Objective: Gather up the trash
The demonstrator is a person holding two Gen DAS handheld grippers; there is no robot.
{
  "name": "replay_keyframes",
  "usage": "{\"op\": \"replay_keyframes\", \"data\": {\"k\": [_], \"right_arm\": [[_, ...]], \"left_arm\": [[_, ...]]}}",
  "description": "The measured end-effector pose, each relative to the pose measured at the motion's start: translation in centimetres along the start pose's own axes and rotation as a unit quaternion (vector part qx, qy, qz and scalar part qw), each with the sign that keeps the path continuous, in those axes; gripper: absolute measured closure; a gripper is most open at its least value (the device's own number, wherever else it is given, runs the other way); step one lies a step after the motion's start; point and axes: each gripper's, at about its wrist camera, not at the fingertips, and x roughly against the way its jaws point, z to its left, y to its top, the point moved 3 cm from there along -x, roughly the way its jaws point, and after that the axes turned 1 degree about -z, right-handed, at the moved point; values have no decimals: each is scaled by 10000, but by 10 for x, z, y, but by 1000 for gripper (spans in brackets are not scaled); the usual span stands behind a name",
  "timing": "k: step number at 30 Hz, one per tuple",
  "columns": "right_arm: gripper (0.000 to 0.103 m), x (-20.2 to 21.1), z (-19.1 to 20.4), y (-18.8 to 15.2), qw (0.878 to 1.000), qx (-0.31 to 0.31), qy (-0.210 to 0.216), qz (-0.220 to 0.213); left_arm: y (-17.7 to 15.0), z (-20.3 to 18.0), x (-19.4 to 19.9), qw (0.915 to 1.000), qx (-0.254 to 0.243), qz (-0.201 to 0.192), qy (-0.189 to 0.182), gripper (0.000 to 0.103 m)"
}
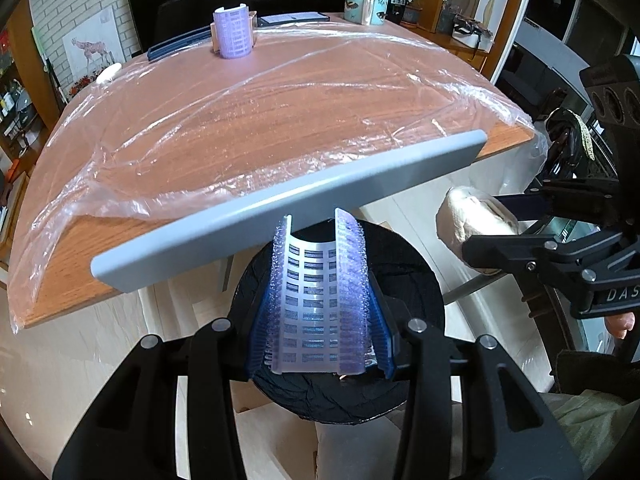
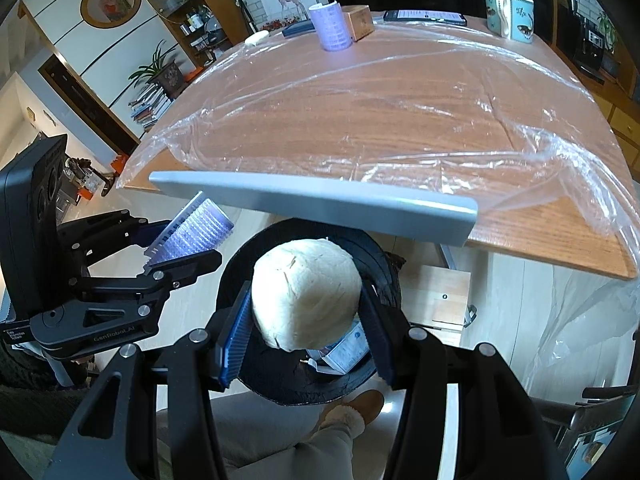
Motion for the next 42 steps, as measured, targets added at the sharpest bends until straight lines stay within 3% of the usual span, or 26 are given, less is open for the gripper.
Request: {"op": "replay_keyframes", "data": {"k": [42], "right_arm": [[52,-56,-6,-37,9965,216,-372,723]], "left_arm": [[-44,1,-48,9975,-17,675,215,59]]}}
